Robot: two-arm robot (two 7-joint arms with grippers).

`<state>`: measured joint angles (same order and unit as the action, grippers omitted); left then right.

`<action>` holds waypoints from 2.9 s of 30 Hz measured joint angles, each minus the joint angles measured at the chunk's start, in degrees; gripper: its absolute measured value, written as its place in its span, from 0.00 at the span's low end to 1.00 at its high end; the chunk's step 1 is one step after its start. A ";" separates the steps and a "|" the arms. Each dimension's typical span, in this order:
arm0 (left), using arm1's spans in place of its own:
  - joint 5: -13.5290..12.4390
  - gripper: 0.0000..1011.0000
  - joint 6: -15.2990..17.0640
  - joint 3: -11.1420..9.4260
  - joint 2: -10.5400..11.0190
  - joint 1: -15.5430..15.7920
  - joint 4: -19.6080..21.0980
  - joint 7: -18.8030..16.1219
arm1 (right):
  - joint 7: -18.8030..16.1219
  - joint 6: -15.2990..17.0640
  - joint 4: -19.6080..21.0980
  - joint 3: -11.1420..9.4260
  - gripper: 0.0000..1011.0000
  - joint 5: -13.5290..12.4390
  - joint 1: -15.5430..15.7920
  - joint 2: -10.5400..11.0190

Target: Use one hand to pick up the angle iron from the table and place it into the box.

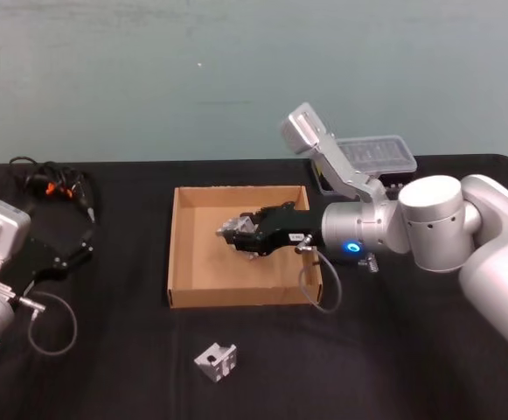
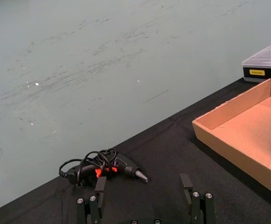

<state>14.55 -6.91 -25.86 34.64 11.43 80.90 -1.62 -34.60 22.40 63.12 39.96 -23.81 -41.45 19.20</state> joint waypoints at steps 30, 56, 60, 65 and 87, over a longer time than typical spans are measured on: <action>0.00 0.99 0.00 0.00 0.00 0.00 0.00 0.00 | -1.71 1.20 -3.03 1.22 0.73 2.34 -1.41 -1.99; 0.00 0.99 0.00 0.00 0.00 0.00 0.00 0.00 | -1.63 -1.69 0.69 -1.10 0.99 1.07 1.74 -0.12; 0.00 0.99 0.00 0.00 0.00 0.00 0.00 0.00 | -2.92 -3.60 3.95 -1.99 0.99 -0.31 3.66 1.41; 0.00 0.99 0.00 0.00 0.00 0.00 0.00 0.00 | -4.99 -6.20 8.69 -2.29 0.99 -1.86 6.15 3.87; 0.00 0.99 0.00 0.00 0.00 0.00 0.00 0.00 | -13.07 -10.99 19.23 4.88 0.99 -0.93 12.35 13.69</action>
<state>14.55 -6.90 -25.86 34.65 11.43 80.90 -1.62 -47.67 11.40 82.35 44.84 -24.74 -29.10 32.89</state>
